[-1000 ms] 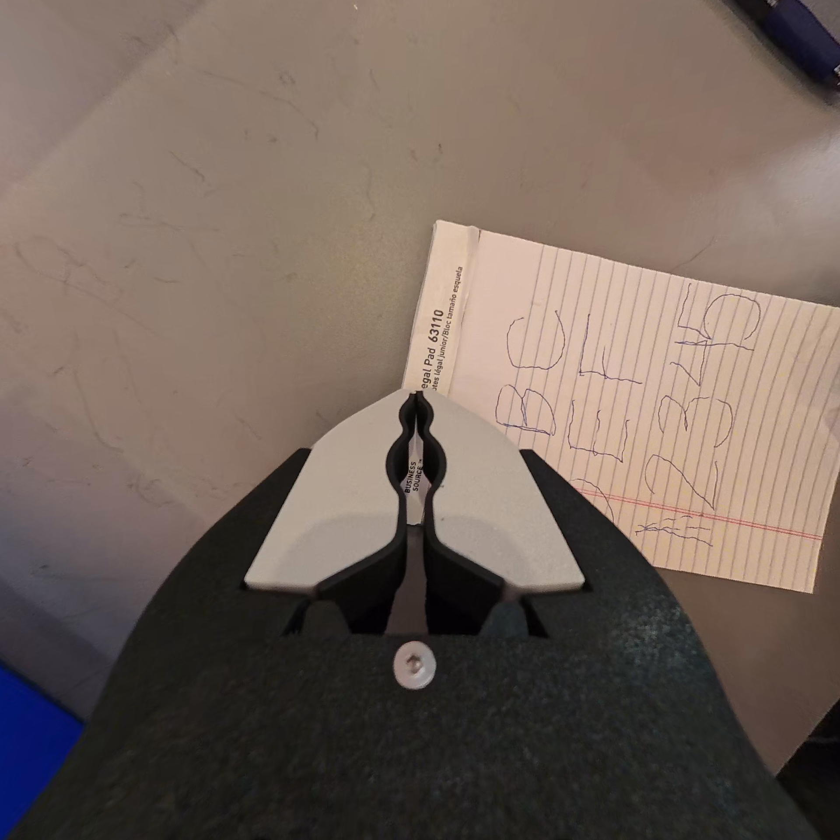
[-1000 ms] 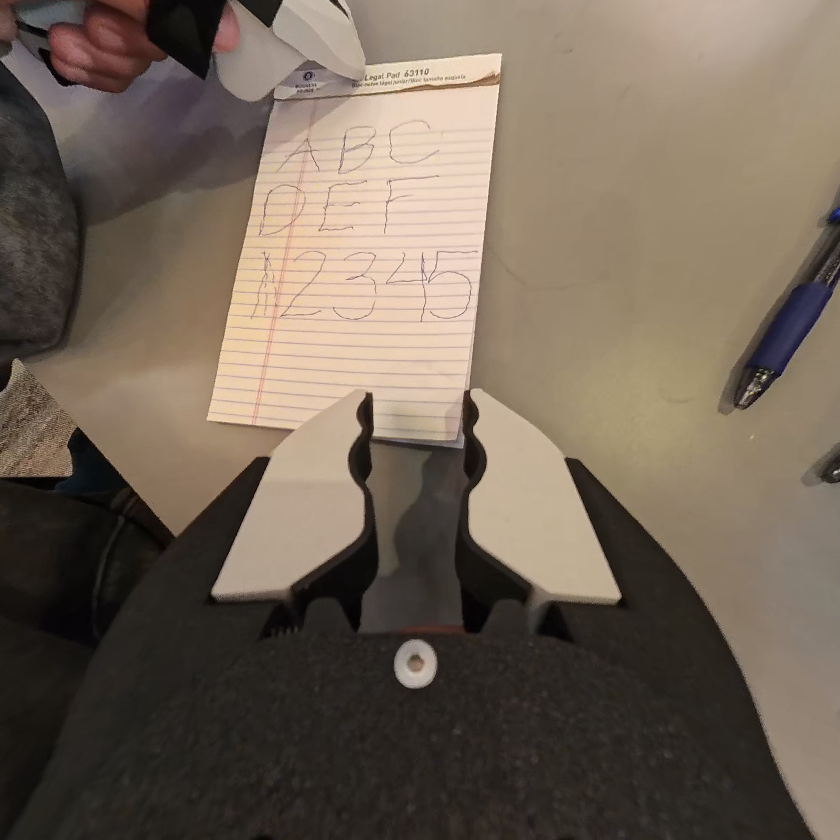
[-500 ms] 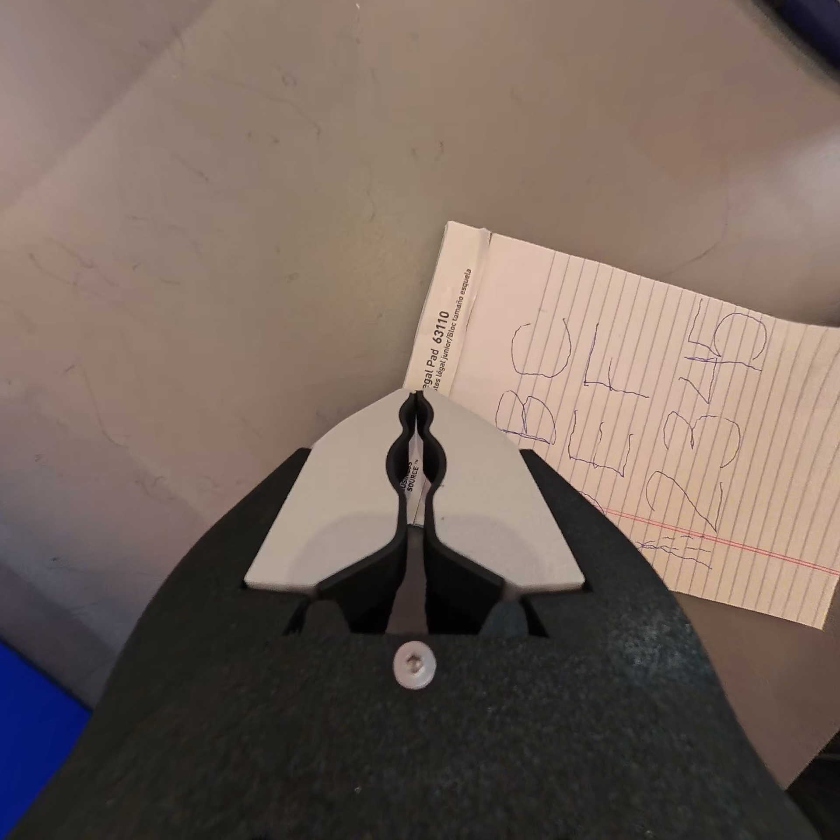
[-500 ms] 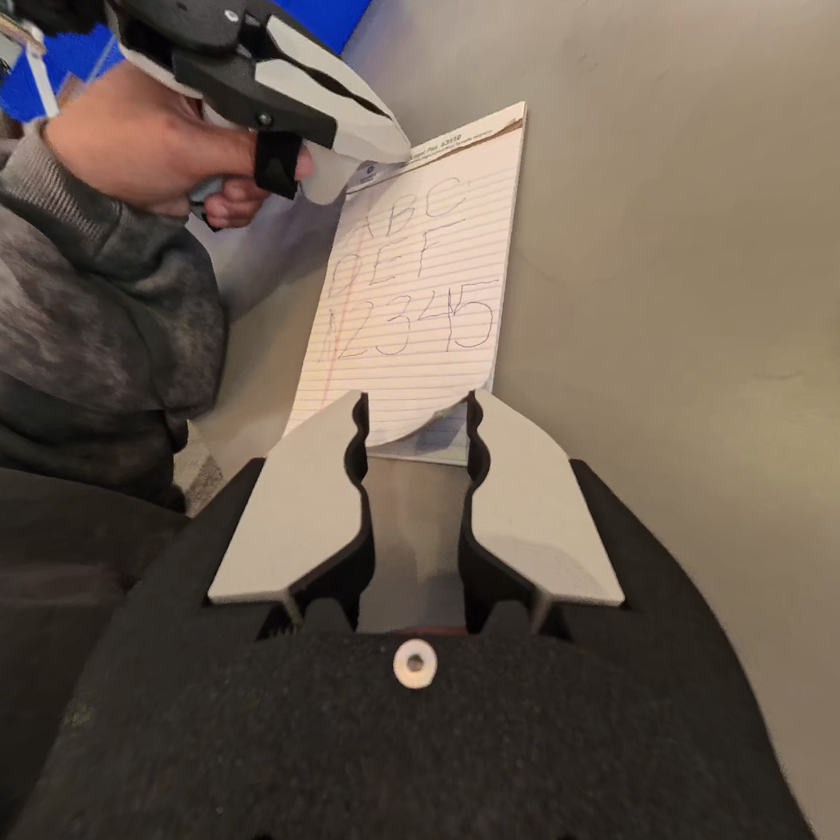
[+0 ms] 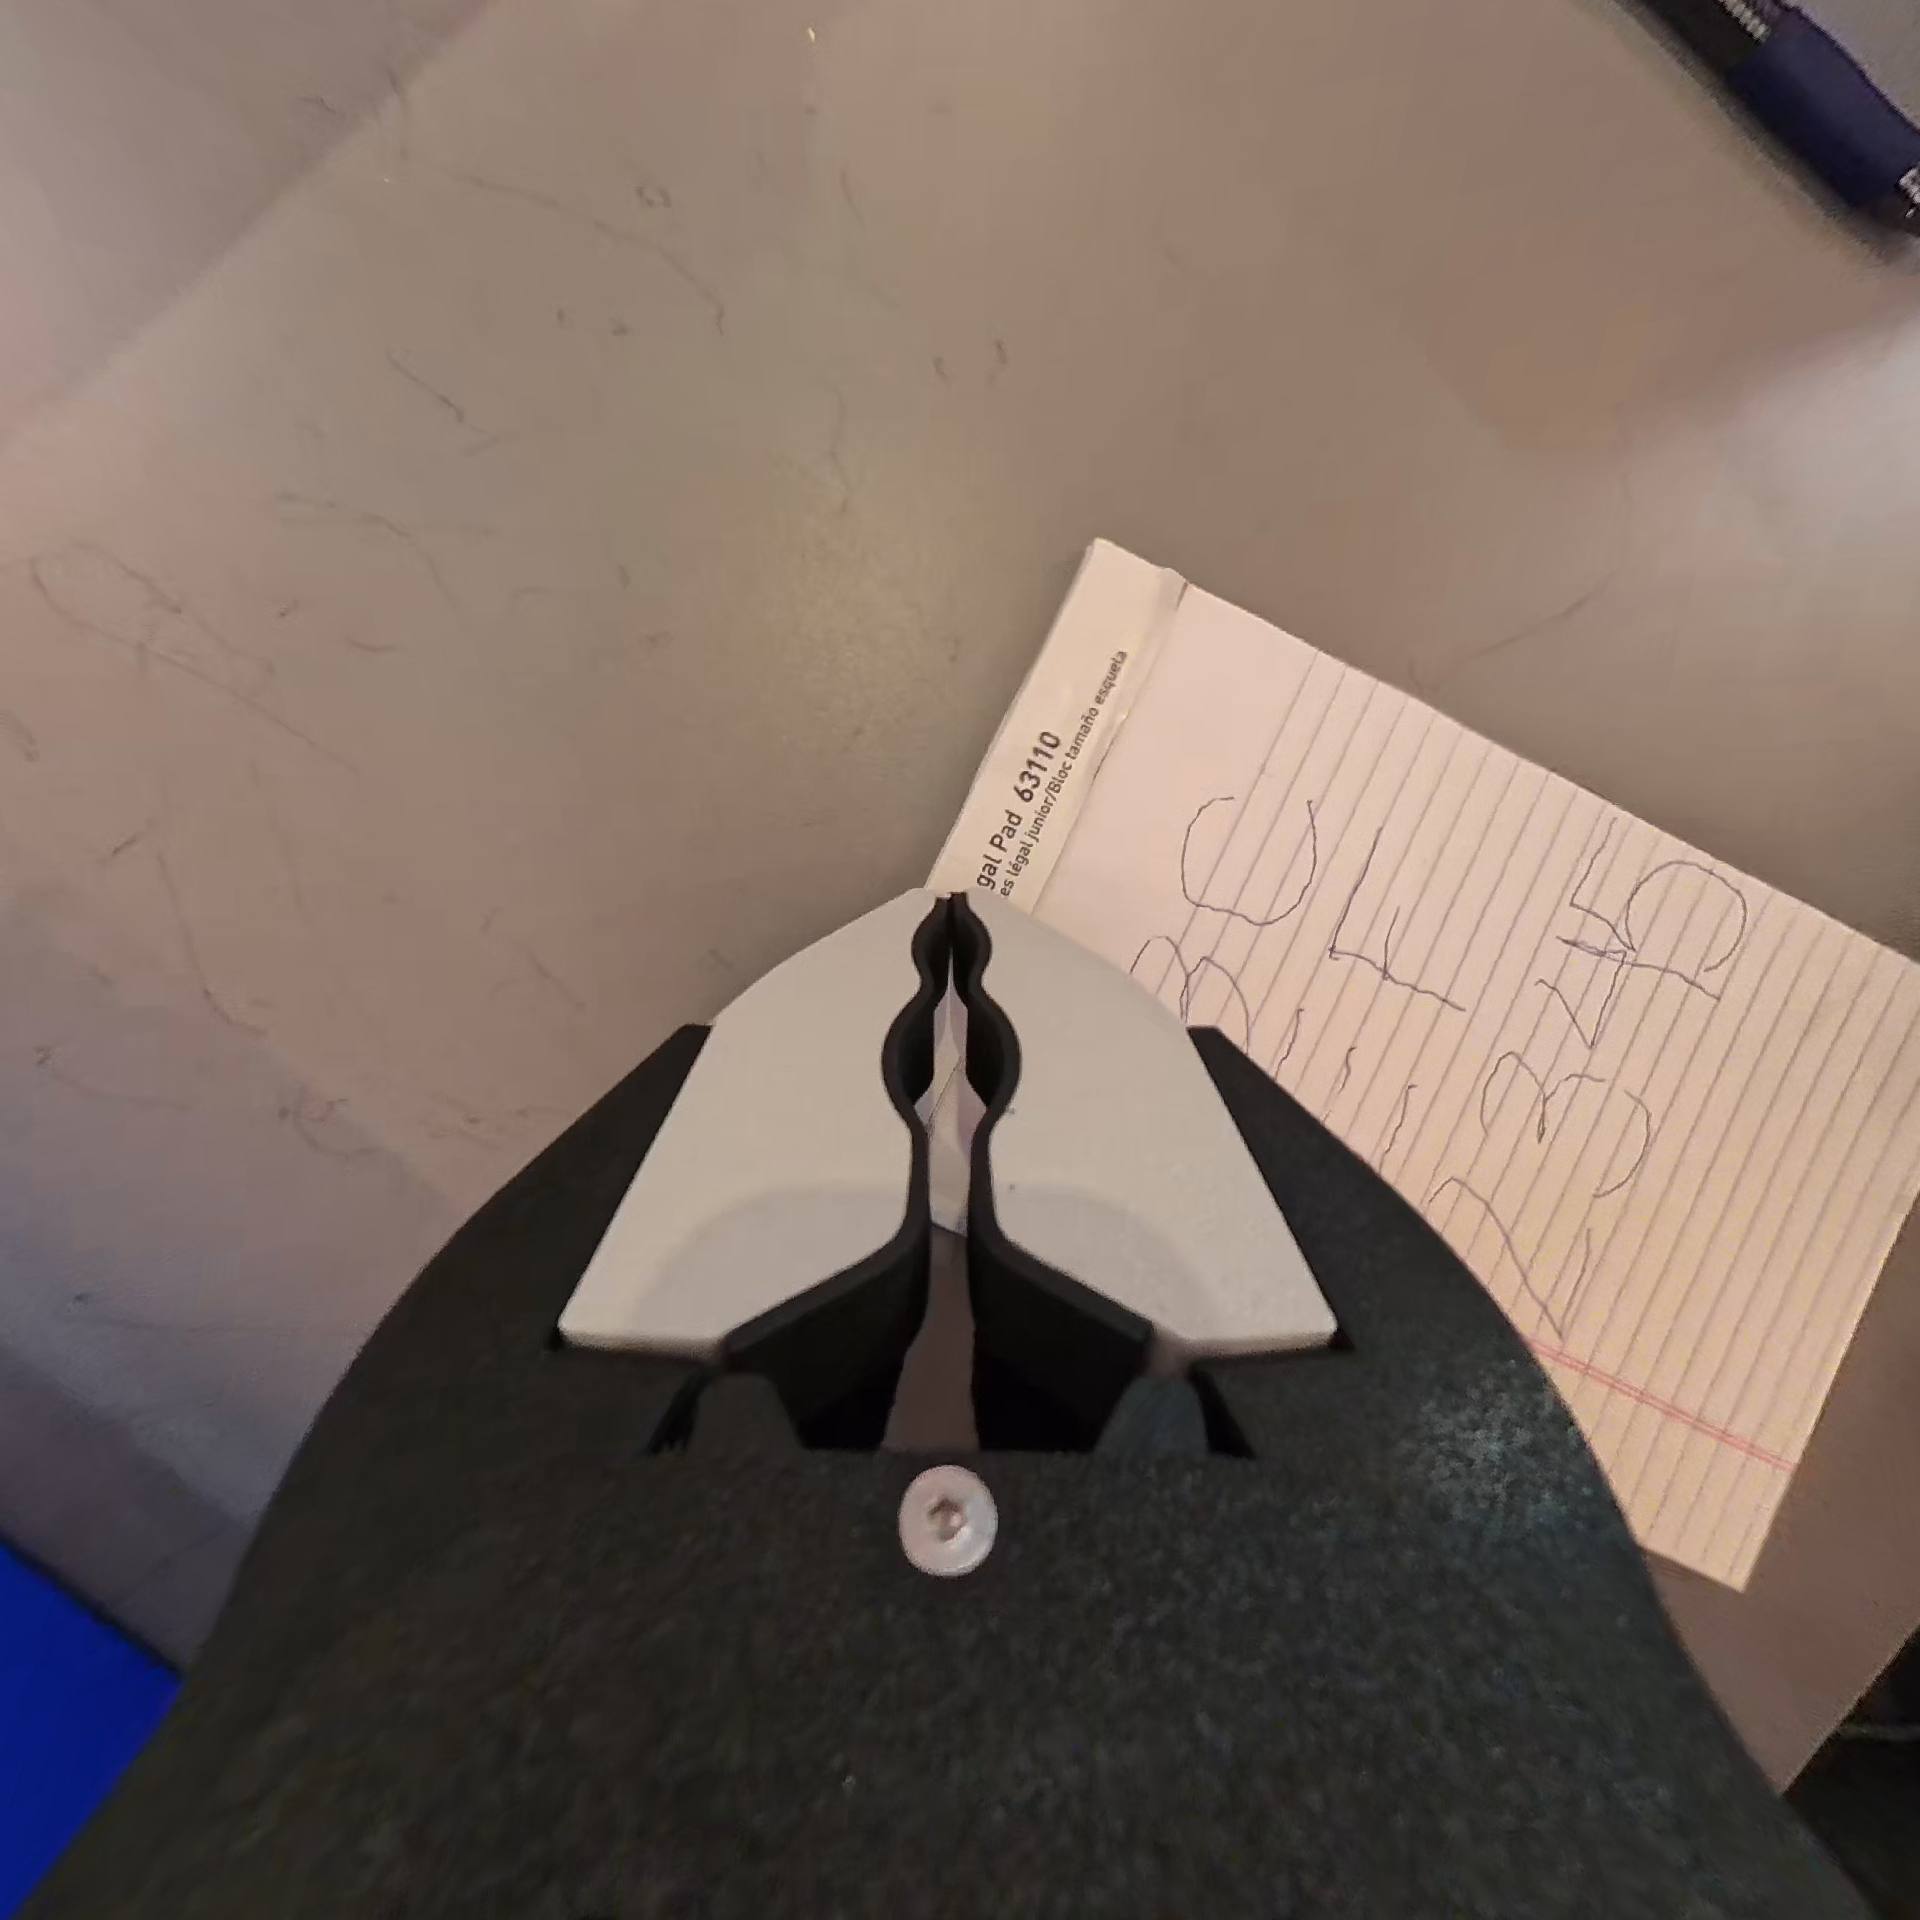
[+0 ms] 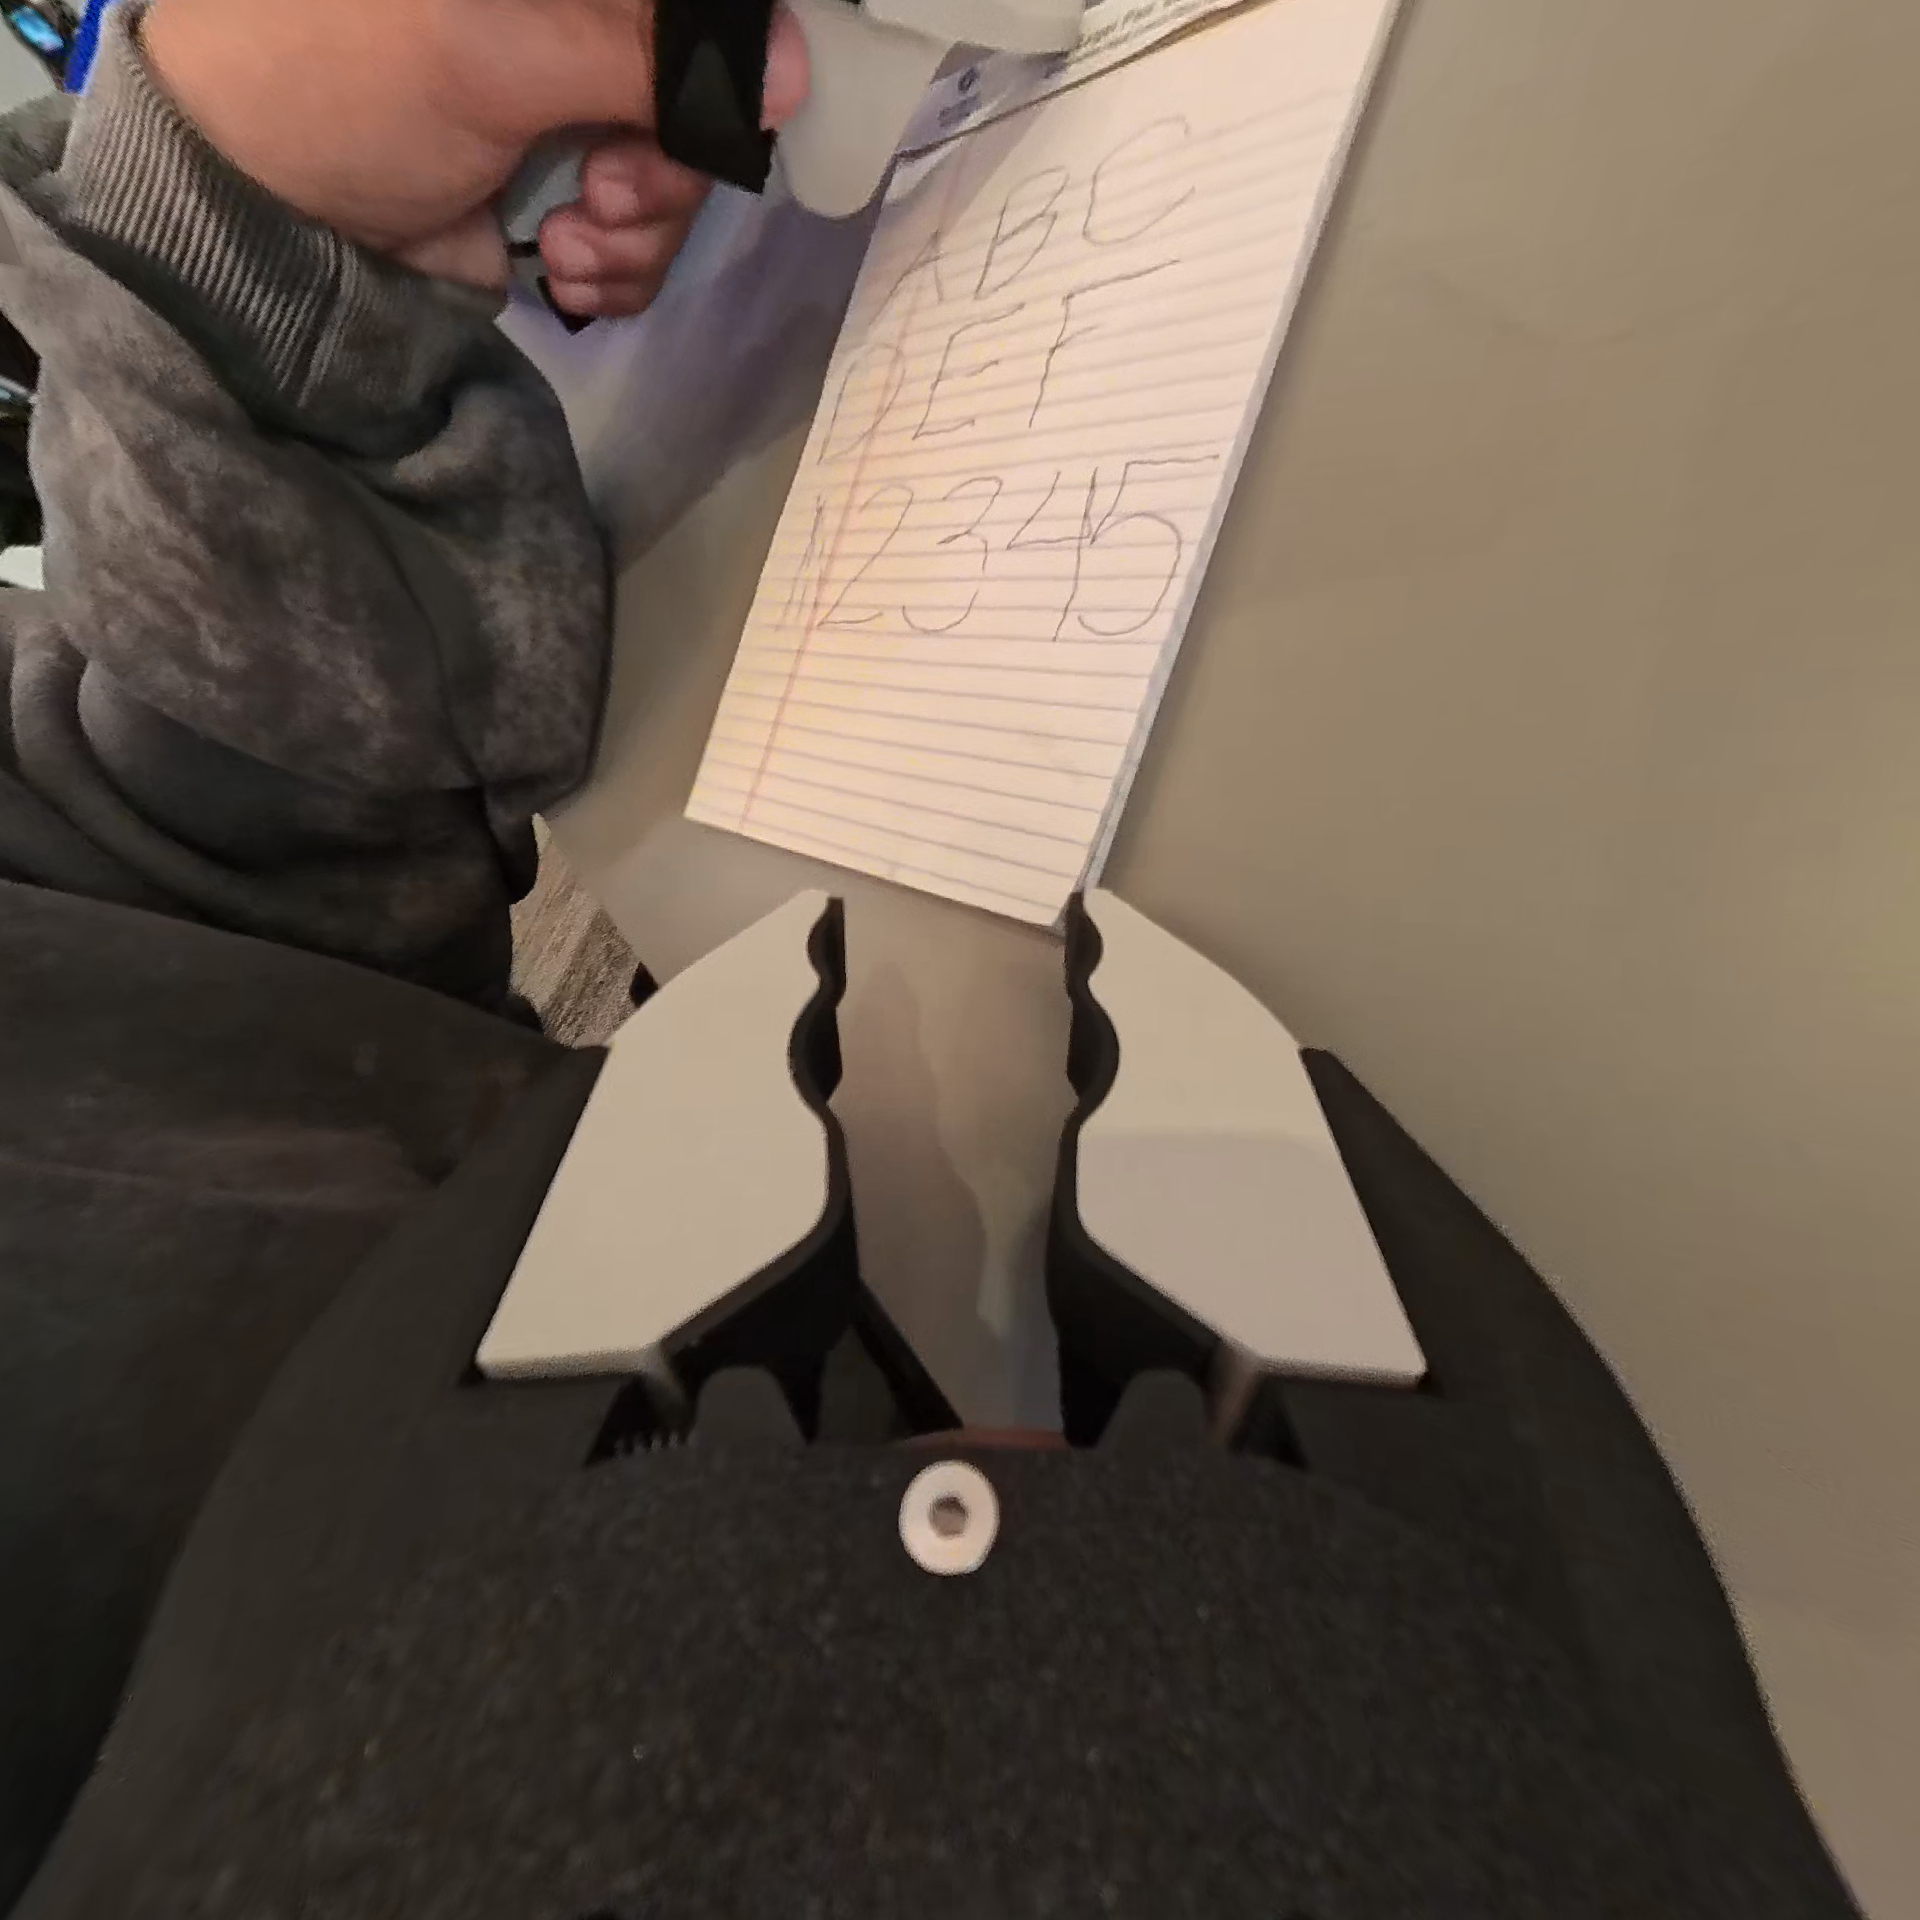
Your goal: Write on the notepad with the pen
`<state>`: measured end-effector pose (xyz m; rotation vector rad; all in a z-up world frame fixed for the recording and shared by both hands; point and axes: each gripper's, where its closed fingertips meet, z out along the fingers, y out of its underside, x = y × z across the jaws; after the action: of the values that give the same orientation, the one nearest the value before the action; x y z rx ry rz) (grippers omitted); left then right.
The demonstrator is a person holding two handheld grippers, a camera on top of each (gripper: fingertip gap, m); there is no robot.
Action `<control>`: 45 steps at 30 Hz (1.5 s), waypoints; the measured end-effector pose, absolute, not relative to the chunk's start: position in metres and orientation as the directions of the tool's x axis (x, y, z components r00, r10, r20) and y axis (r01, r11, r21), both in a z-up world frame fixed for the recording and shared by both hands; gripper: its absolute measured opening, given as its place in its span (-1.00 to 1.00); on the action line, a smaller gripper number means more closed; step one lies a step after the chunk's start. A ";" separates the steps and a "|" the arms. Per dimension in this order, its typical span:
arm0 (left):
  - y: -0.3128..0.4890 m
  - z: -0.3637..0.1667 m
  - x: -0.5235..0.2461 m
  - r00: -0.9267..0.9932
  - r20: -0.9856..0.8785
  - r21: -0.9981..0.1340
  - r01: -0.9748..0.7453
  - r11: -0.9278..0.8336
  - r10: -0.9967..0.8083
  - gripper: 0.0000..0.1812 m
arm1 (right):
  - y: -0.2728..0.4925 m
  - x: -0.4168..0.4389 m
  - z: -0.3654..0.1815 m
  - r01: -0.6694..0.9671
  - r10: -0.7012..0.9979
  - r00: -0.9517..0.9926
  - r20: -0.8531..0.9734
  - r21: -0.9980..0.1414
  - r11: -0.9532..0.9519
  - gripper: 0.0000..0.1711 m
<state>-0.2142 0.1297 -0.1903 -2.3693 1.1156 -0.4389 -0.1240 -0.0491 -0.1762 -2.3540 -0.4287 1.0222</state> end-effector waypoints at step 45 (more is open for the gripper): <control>0.130 -0.191 -0.213 0.608 0.078 -0.553 -0.633 -0.542 -0.790 -1.00 | -0.047 -0.116 -0.190 0.595 0.767 0.640 -0.028 -0.615 -0.519 -1.00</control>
<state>-0.2133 0.1297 -0.1905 -2.3582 1.1272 -0.4413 -0.1162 -0.0471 -0.1900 -2.2914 -1.0589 0.3995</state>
